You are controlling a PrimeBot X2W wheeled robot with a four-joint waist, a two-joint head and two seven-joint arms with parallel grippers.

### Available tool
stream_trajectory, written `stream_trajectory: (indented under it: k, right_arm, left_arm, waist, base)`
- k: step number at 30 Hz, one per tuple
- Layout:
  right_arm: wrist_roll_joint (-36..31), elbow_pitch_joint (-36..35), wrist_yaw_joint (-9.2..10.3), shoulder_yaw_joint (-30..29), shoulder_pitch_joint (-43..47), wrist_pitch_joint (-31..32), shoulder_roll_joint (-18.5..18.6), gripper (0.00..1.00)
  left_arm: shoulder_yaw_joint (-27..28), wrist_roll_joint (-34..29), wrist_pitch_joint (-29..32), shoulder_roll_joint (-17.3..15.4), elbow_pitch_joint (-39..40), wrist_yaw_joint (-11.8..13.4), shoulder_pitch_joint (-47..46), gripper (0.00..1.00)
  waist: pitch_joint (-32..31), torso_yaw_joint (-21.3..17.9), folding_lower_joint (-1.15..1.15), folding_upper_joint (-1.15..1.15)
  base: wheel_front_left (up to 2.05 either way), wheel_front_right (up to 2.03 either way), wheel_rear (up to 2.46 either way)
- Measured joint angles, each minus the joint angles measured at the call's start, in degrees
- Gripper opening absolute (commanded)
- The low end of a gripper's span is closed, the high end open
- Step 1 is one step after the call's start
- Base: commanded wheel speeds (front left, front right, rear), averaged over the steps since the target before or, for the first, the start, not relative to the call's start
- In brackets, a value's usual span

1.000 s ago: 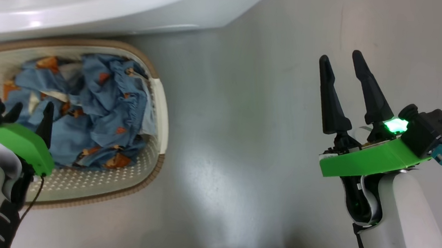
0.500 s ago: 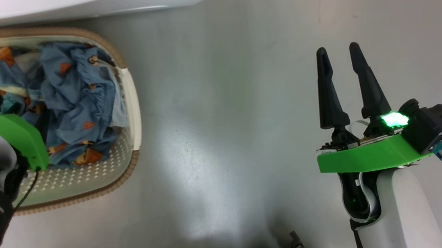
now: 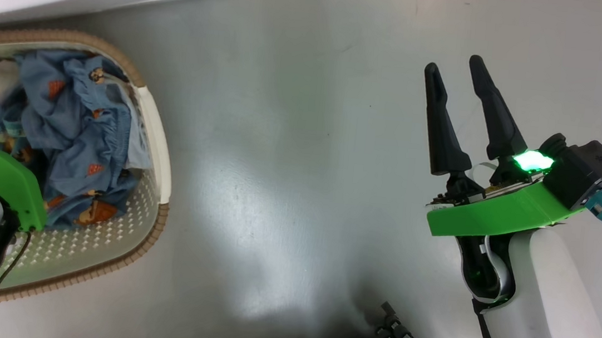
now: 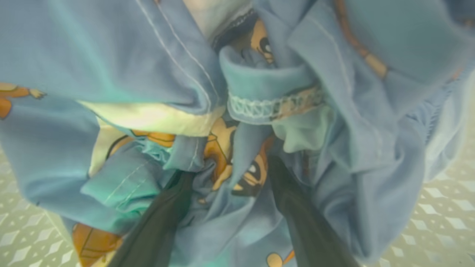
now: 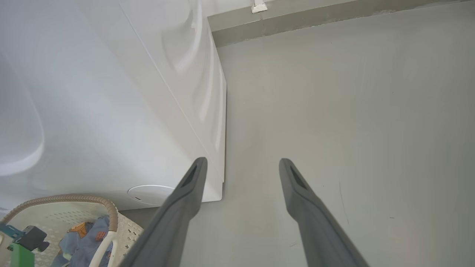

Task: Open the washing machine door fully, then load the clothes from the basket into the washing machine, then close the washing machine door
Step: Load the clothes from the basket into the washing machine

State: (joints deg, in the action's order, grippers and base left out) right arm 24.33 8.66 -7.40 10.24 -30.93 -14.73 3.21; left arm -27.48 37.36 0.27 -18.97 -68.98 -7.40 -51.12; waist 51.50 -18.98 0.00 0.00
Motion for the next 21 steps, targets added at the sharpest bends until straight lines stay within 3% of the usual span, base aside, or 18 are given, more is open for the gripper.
stream_trajectory:
  k: [1, 2, 3, 4, 21]
  right_arm:
    - [0.00, 0.00, 0.00, 0.00, -0.01, 0.00, 0.00, 1.00]
    - [0.00, 0.00, 0.00, 0.01, -0.01, 0.00, 0.00, 1.00]
    - [0.00, 0.01, 0.00, 0.02, -0.01, 0.00, -0.01, 1.00]
    - [0.02, 0.01, 0.00, 0.03, -0.02, 0.00, -0.02, 1.00]
    - [0.52, 0.43, 0.00, -0.54, -0.03, 0.00, -0.04, 1.00]
  left_arm:
    - [-0.22, 0.30, 0.24, -0.09, -0.01, 0.00, -0.02, 1.00]
    - [-0.38, 0.54, 0.25, -0.22, -0.03, -0.01, -0.04, 0.65]
    - [-0.64, 0.70, 0.23, -0.40, -0.15, -0.01, -0.18, 0.19]
    - [-0.81, 0.74, 0.21, -0.59, -0.32, -0.01, -0.46, 0.00]
    - [-3.72, 6.16, -4.90, 0.12, 1.33, 0.00, 2.86, 0.00]
  waist:
    - [0.05, -0.10, 0.00, 0.00]
    - [0.05, -0.17, 0.00, 0.00]
    - [0.01, -0.23, 0.00, 0.00]
    - [-0.06, -0.28, 0.00, 0.00]
    - [-5.84, 0.35, 0.00, 0.00]
  base:
    - [0.00, 0.00, 0.00]
    - [0.00, 0.00, 0.00]
    - [0.00, 0.00, 0.00]
    - [0.00, 0.00, 0.00]
    - [0.00, 0.00, 0.00]
